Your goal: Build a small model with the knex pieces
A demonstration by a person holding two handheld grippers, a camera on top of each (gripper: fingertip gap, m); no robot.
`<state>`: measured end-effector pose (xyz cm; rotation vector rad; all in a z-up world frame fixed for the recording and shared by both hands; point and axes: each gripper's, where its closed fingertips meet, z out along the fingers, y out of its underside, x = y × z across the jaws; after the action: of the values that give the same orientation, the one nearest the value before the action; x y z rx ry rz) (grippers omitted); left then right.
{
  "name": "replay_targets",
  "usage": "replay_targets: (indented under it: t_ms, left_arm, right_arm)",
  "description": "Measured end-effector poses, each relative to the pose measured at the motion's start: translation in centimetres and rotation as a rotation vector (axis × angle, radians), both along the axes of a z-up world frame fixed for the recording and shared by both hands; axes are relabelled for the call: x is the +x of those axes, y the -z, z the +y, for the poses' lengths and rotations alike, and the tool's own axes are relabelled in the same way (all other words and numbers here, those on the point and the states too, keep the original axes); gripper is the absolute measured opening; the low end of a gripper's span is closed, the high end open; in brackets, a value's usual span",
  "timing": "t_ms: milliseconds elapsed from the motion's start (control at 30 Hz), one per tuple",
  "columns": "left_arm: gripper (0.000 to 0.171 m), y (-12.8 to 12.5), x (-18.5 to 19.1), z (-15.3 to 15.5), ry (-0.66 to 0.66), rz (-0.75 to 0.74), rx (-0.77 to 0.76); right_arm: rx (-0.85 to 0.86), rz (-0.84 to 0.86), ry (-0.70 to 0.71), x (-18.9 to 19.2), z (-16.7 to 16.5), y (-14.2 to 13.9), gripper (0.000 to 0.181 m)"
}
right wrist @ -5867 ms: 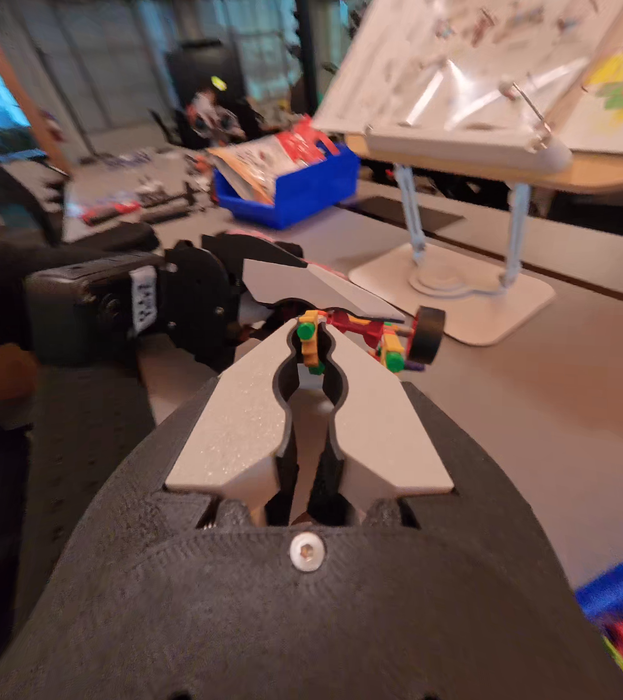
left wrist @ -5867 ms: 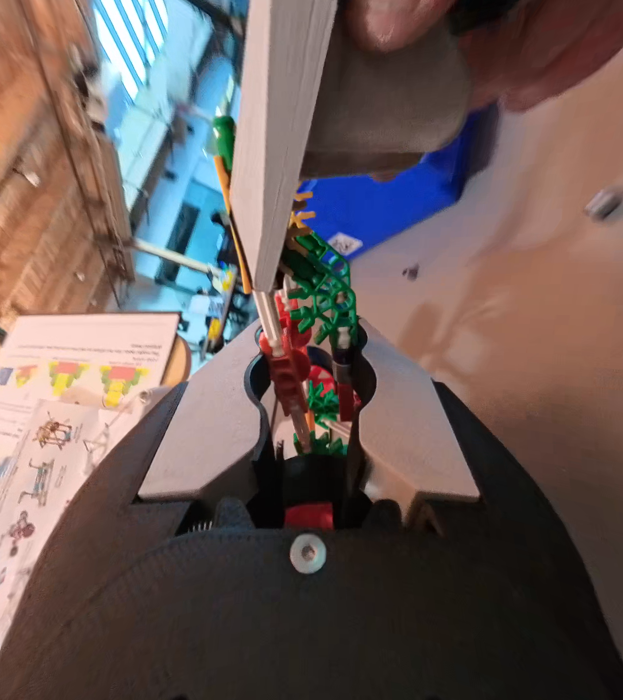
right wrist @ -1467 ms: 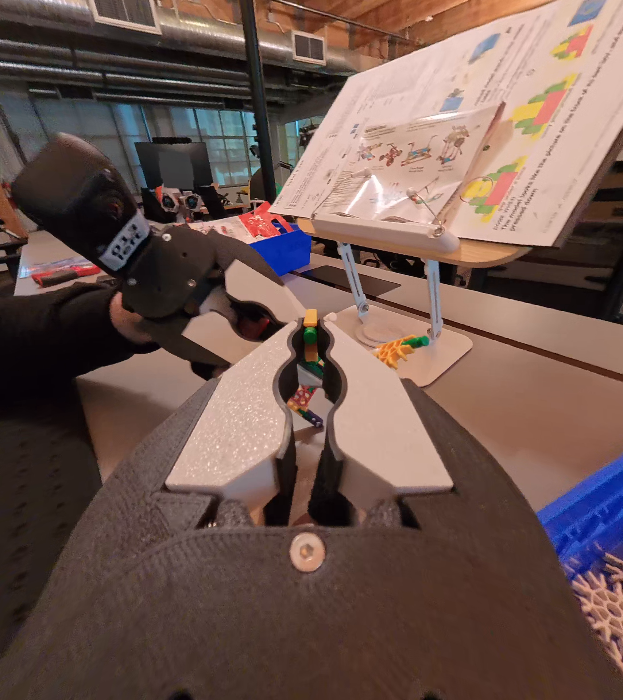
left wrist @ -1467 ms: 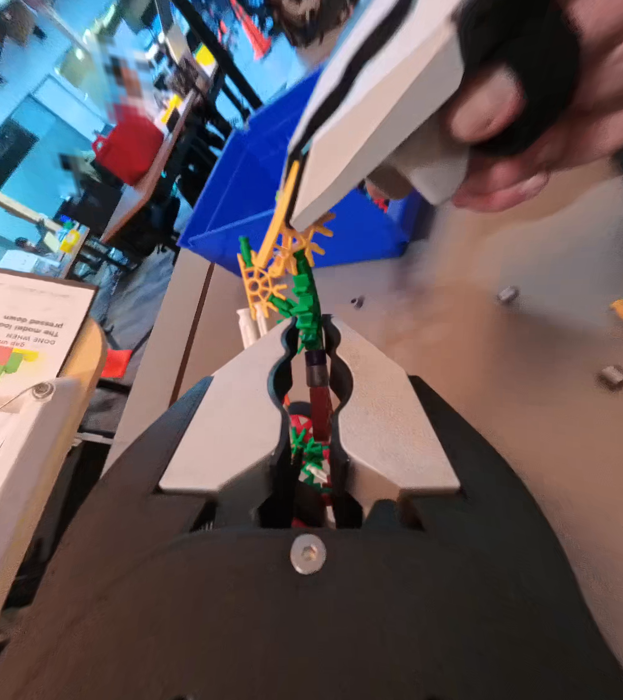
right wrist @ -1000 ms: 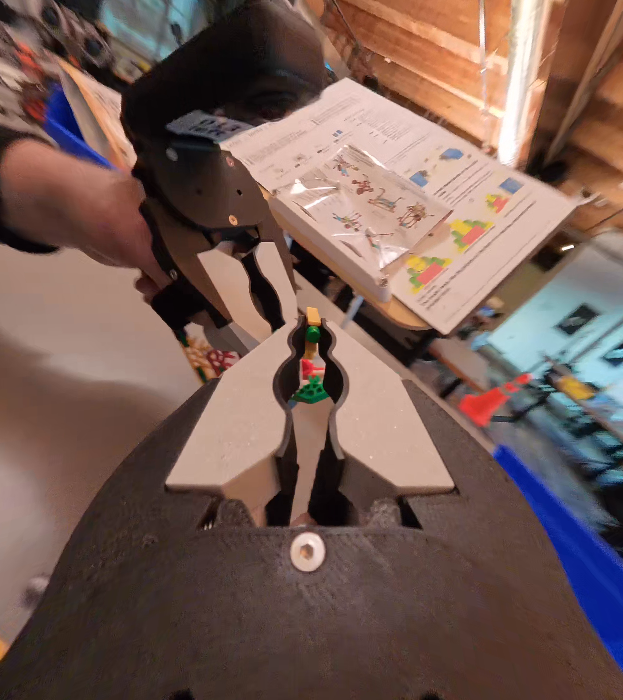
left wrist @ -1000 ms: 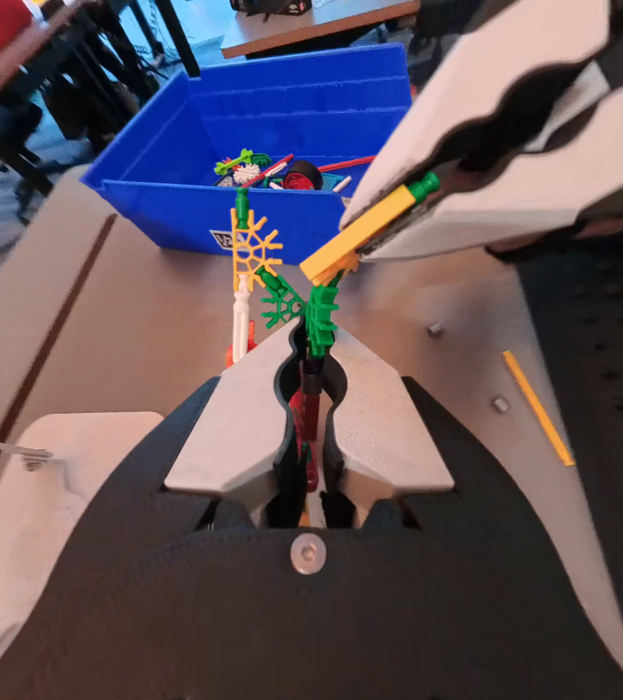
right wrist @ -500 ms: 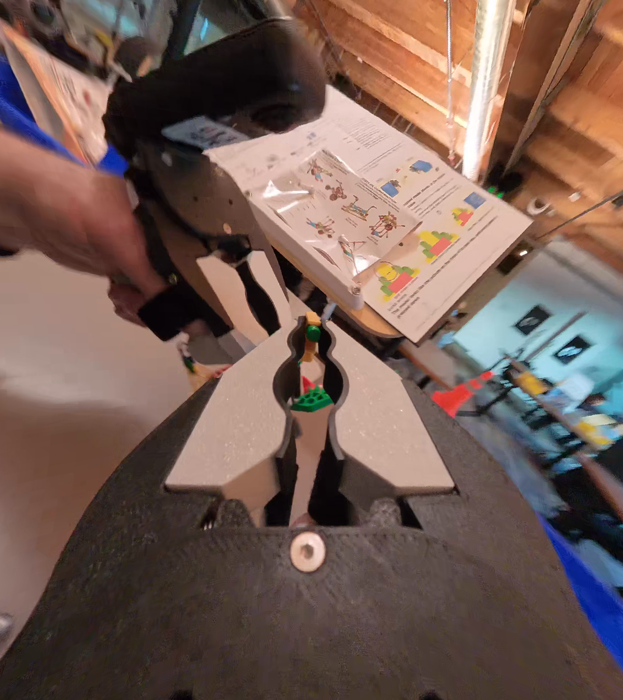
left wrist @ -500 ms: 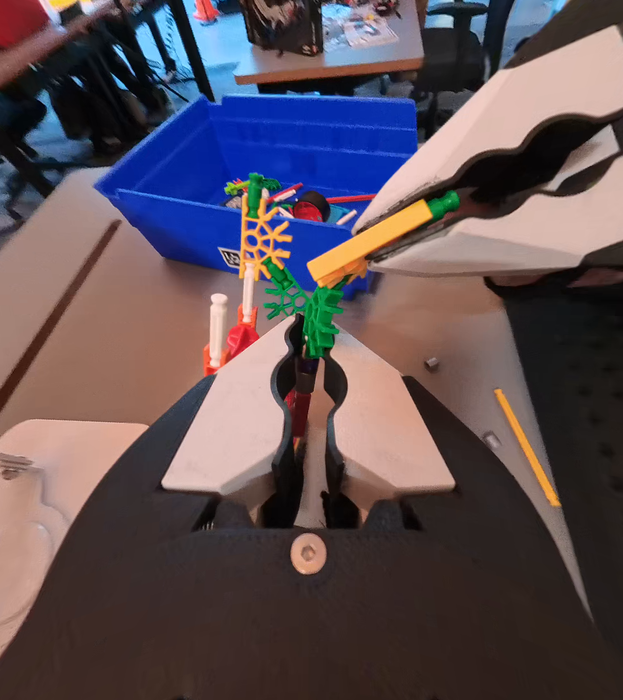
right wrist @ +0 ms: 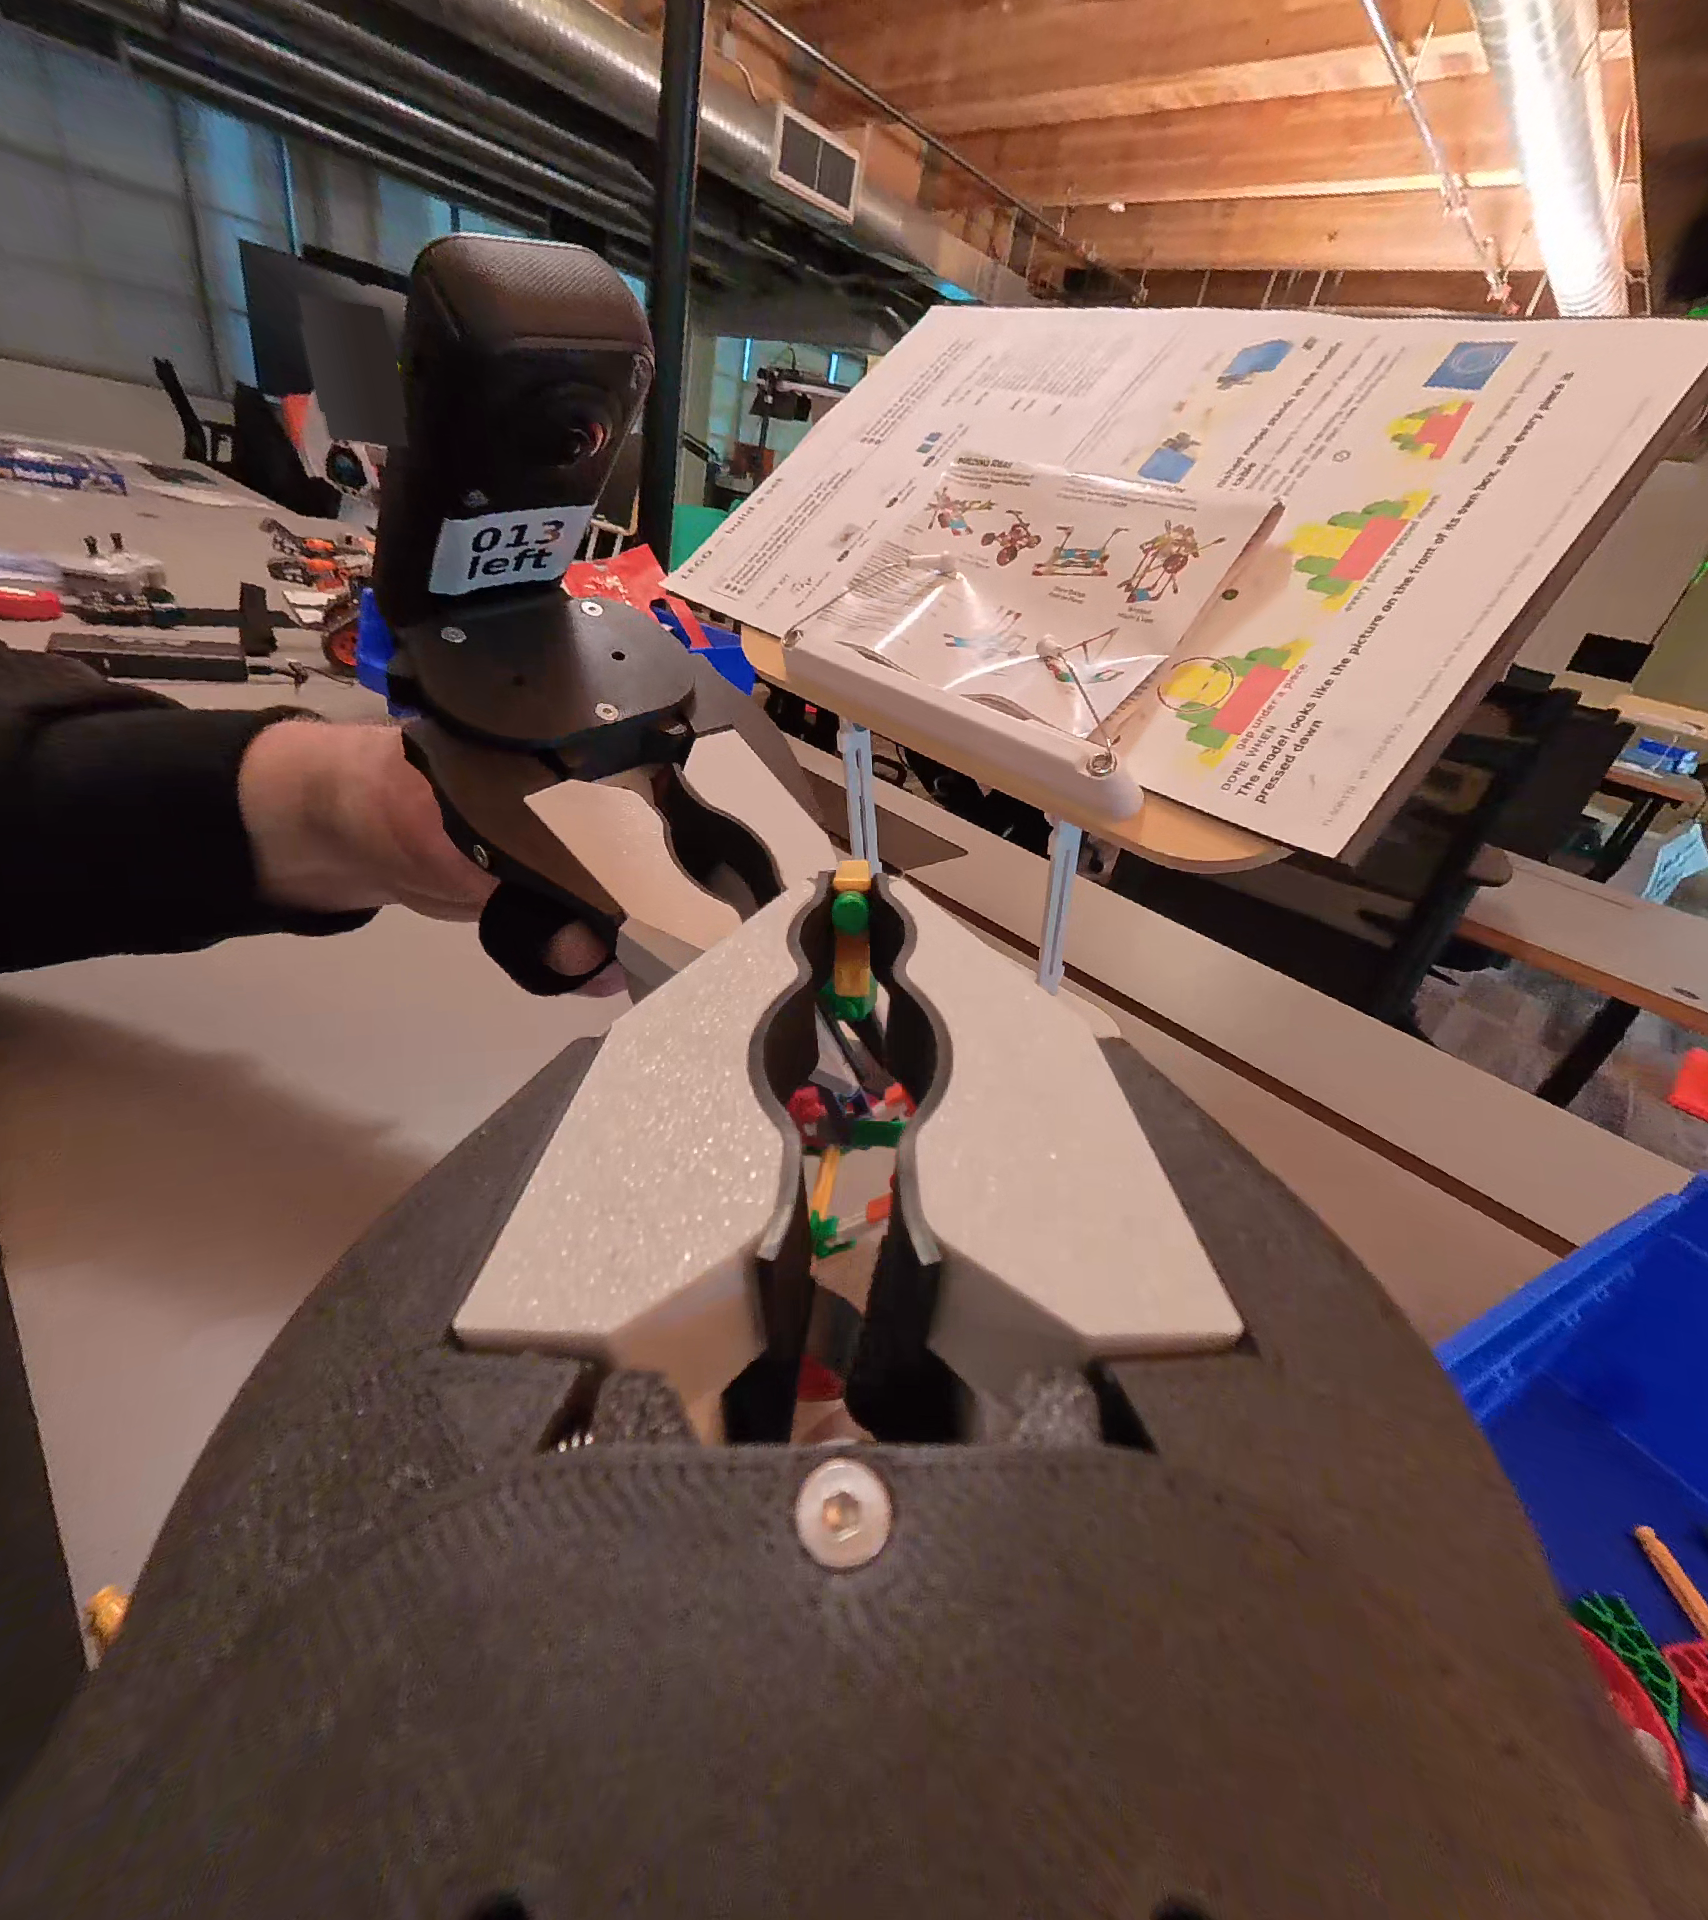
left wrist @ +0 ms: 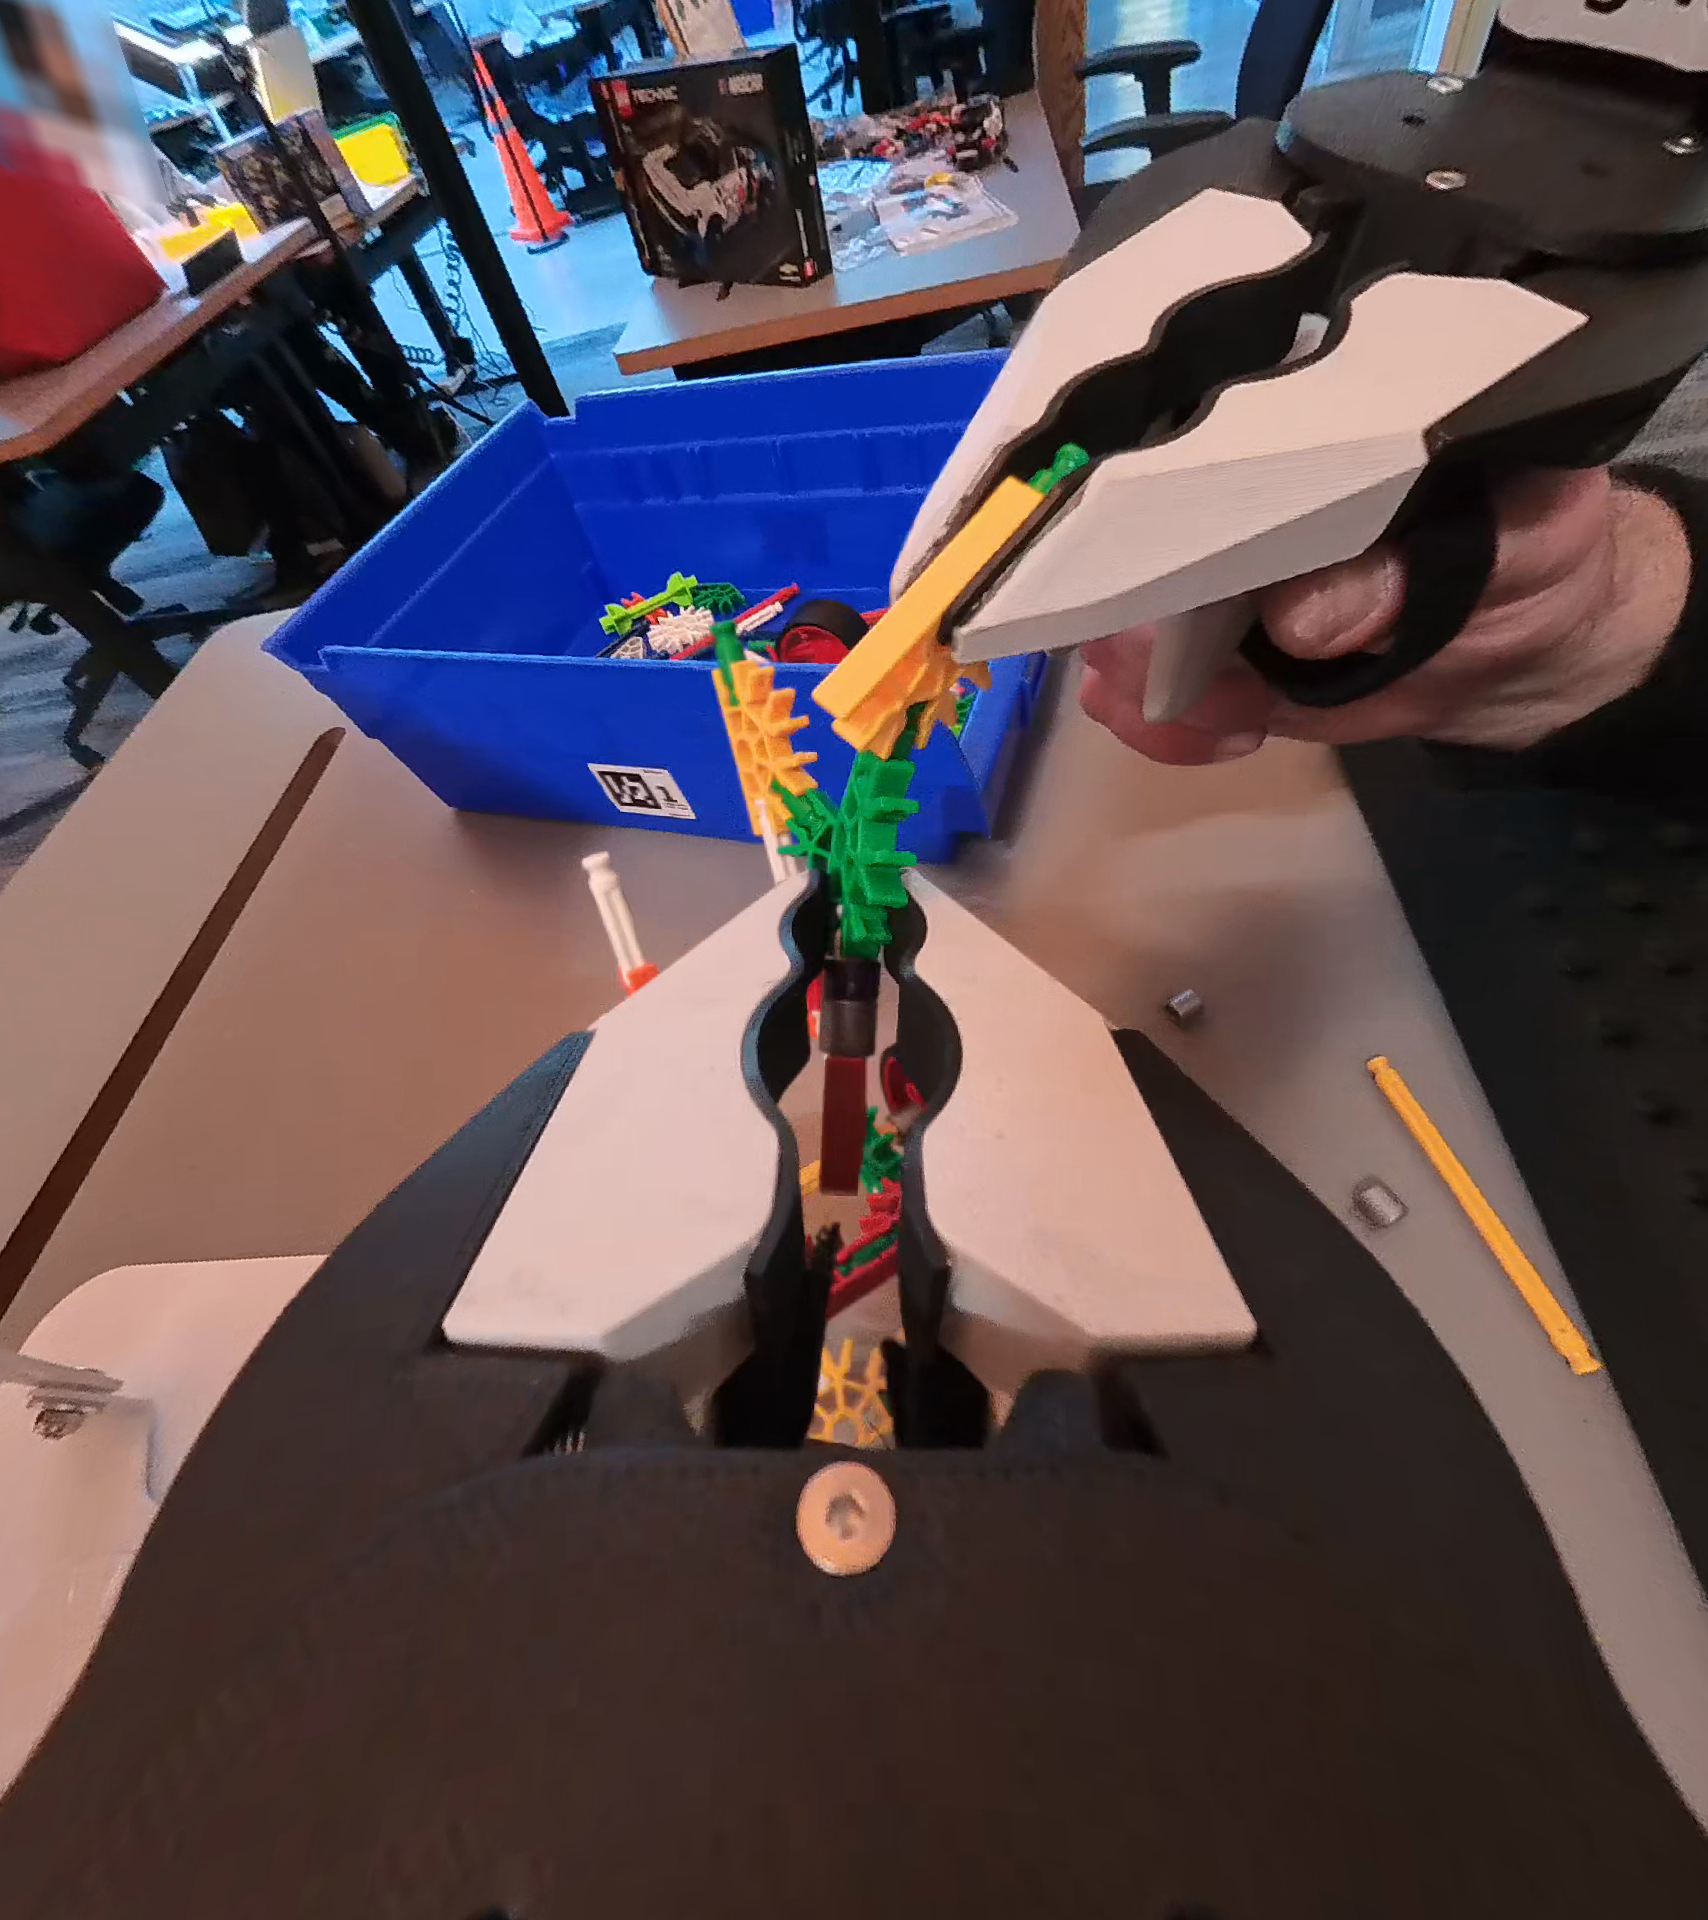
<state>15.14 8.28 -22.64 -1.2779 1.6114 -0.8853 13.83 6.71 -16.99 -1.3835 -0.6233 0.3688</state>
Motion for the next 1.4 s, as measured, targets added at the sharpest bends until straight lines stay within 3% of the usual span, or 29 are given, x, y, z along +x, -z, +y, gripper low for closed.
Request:
replay_targets:
  t_ms: [233,433,600,867,1100,1200,1400]
  left_arm:
    - [0.007,-0.7,-0.4,-0.9,0.074,-0.019,-0.103]
    - [0.005,-0.4,-0.6,-1.1,0.097,0.027,-0.091]
    - [0.004,-0.3,-0.1,-1.0,0.061,0.064,-0.212]
    - [0.003,0.1,0.3,-1.9,0.046,0.095,-0.36]
    - [0.004,0.4,1.5,-2.5,0.066,0.083,-0.539]
    - [0.003,0.8,1.5,-2.5,0.061,0.1,-0.526]
    - [0.004,1.2,1.1,-2.1,0.072,0.114,-0.359]
  right_arm:
    - [-0.021,0.055,-0.038,0.2,-0.2,-0.2,0.003]
    - [-0.052,0.094,-0.064,0.3,-0.1,0.0,0.003]
    - [0.087,-0.13,0.119,0.6,0.3,0.0,0.006]
    - [0.227,-0.362,0.249,0.2,0.4,-0.2,0.006]
    - [0.354,-0.674,0.389,-0.4,1.2,1.2,0.004]
    - [0.303,-0.549,0.312,-0.5,0.8,0.9,0.004]
    - [0.022,0.16,0.004,2.2,0.3,-2.0,0.003]
